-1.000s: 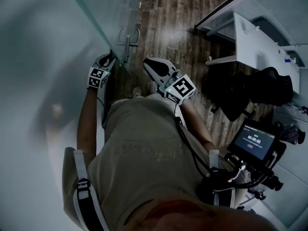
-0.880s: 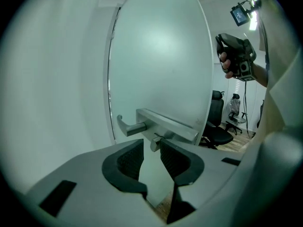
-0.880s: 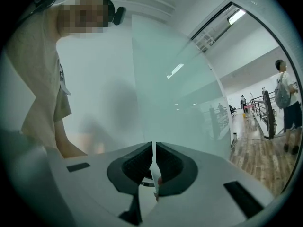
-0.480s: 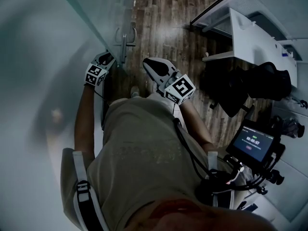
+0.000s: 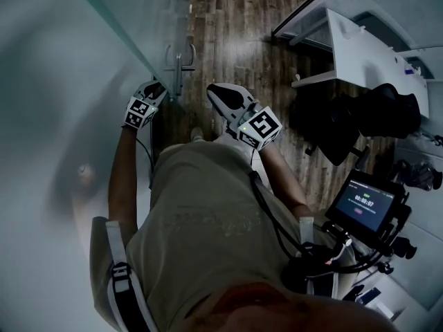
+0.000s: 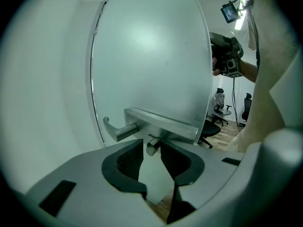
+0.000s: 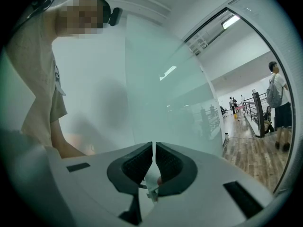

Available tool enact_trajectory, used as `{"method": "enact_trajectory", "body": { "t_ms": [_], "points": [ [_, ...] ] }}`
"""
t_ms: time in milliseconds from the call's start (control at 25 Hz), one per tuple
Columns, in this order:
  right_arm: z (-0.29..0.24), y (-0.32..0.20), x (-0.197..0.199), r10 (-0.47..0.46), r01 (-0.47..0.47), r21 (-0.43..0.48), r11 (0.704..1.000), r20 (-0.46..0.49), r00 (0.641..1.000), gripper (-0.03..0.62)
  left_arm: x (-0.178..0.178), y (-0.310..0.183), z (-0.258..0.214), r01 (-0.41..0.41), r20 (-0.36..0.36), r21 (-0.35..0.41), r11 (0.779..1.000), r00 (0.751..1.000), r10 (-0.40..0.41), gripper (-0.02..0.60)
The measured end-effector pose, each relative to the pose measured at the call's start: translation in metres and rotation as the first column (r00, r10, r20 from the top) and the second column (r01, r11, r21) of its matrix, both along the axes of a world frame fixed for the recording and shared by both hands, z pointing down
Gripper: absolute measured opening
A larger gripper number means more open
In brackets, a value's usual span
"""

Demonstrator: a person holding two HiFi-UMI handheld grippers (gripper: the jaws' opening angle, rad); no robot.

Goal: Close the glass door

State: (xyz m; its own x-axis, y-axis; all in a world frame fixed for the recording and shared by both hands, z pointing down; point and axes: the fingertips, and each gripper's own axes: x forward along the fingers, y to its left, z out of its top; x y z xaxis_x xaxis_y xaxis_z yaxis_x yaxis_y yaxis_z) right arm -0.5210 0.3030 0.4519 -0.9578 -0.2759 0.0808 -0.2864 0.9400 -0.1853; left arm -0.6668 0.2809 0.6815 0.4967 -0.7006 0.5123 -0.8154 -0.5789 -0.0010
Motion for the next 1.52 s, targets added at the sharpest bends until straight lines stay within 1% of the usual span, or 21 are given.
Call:
{"method": "enact_trajectory", "body": {
  "t_ms": [240,440,640,880,1080,1400,1520],
  "points": [
    [0.007,-0.002,0.005,0.038,-0.038,-0.011,0.999,-0.002,0.999,0.017,-0.002,0.005,0.004,-0.004,-0.019,-0.017,1.000,1.000,0.003,0.121],
    [0.014,-0.010,0.016,0.074,-0.074,-0.016,0.997,-0.011,0.997,0.017,0.002,0.005,0.007,-0.018,-0.025,-0.027,0.999,1.000,0.017,0.106],
    [0.016,-0.016,0.025,0.120,-0.120,-0.020,0.993,0.007,0.993,0.017,0.005,0.002,0.010,-0.016,-0.047,-0.031,0.999,0.999,0.014,0.103],
    [0.017,-0.018,0.038,0.150,-0.150,-0.031,0.988,0.015,0.989,0.017,0.018,0.000,0.010,-0.013,-0.042,-0.035,0.999,0.999,0.012,0.098],
    [0.023,-0.015,0.042,0.156,-0.155,-0.039,0.987,0.019,0.988,0.017,0.030,0.000,0.013,-0.015,-0.045,-0.028,0.999,0.999,0.014,0.097],
    [0.030,-0.017,0.059,0.189,-0.186,-0.069,0.980,0.045,0.981,0.015,0.049,-0.001,0.023,-0.047,-0.045,-0.030,0.998,0.998,0.045,0.093],
    [0.026,-0.029,0.076,0.208,-0.205,-0.073,0.976,0.048,0.977,0.017,0.063,-0.010,0.019,-0.065,-0.034,-0.041,0.997,0.997,0.064,0.092]
  ]
}}
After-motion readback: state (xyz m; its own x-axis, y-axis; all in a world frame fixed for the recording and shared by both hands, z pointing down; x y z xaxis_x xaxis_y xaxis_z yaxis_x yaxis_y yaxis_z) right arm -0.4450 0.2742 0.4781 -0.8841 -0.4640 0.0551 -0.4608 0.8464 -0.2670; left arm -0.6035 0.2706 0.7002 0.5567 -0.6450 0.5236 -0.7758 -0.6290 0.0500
